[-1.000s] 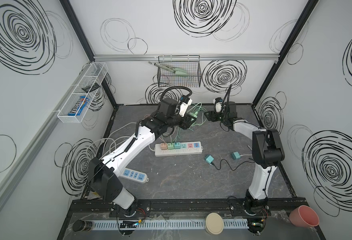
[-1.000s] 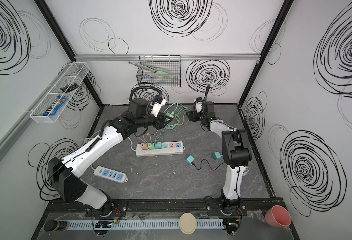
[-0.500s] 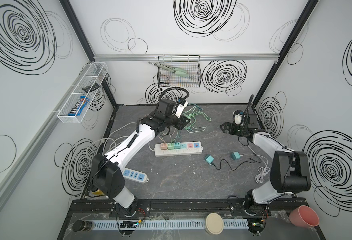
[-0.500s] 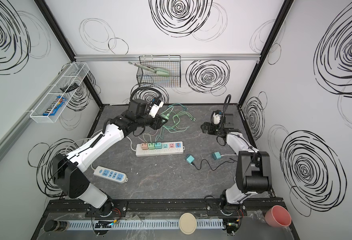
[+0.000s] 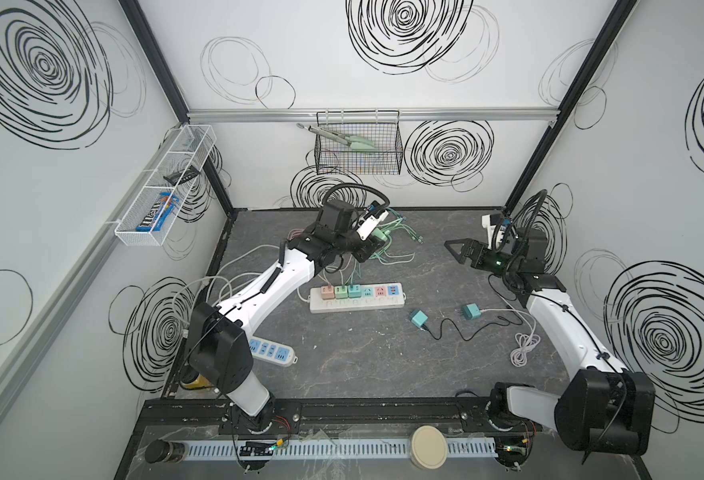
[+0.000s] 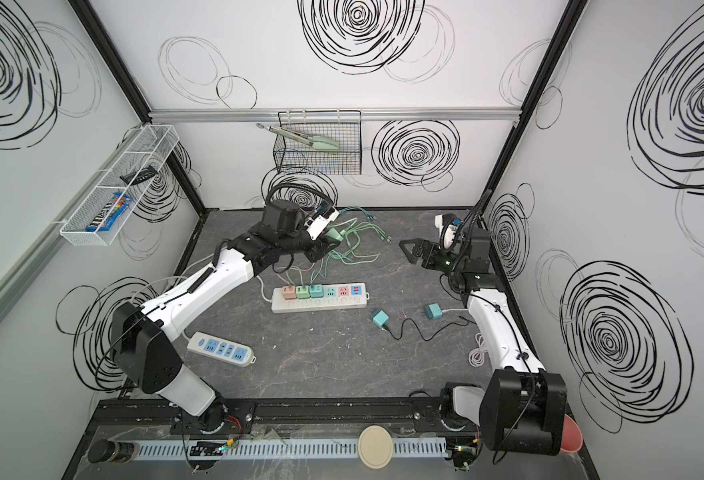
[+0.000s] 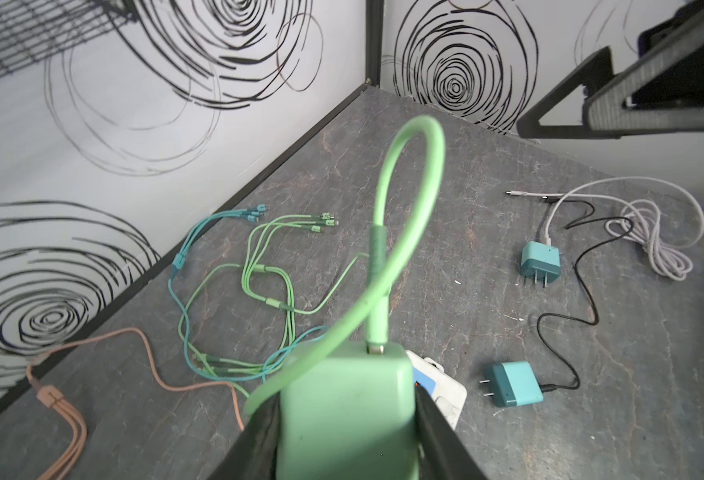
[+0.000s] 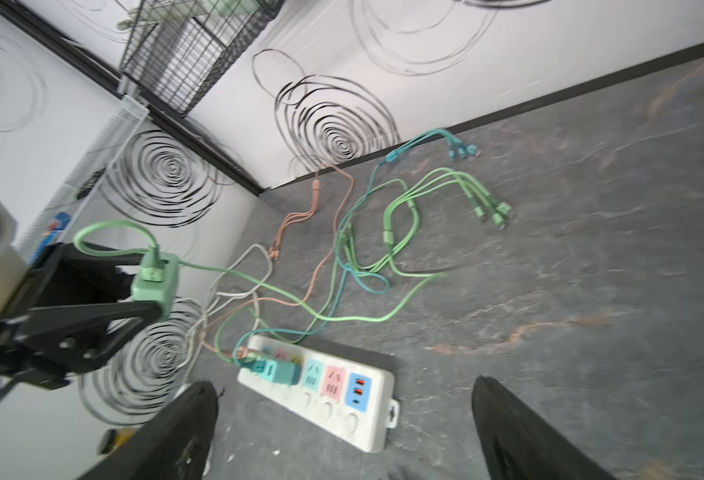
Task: Insert the plug
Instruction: 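Reach the open right gripper toward the green block held by the left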
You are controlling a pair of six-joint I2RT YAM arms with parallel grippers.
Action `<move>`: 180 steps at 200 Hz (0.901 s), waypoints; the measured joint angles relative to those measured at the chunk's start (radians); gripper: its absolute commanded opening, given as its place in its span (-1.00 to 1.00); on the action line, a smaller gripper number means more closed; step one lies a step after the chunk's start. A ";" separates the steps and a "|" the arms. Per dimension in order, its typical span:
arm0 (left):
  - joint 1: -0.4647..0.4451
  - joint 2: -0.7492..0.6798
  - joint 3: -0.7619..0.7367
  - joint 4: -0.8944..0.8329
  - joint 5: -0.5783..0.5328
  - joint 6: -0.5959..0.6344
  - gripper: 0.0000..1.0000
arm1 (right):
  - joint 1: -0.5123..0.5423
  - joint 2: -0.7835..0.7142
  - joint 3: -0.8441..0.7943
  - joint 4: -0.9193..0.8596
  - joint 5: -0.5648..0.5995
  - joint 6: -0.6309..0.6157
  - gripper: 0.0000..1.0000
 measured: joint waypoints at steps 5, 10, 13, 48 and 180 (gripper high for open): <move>-0.004 0.000 -0.009 0.011 0.008 0.019 -1.00 | 0.002 0.000 -0.008 0.001 -0.027 0.009 0.99; -0.008 0.000 -0.018 0.021 0.020 0.039 -1.00 | 0.003 0.000 -0.015 0.003 -0.050 0.019 0.98; -0.011 0.000 -0.023 0.026 0.030 0.050 -1.00 | 0.005 0.000 -0.020 0.003 -0.064 0.023 0.98; -0.010 0.001 -0.057 0.084 0.105 0.153 -1.00 | 0.039 0.000 -0.051 0.003 -0.202 0.055 0.97; -0.087 -0.076 -0.213 0.179 0.163 0.572 -1.00 | 0.316 0.070 0.069 -0.029 -0.188 -0.120 0.43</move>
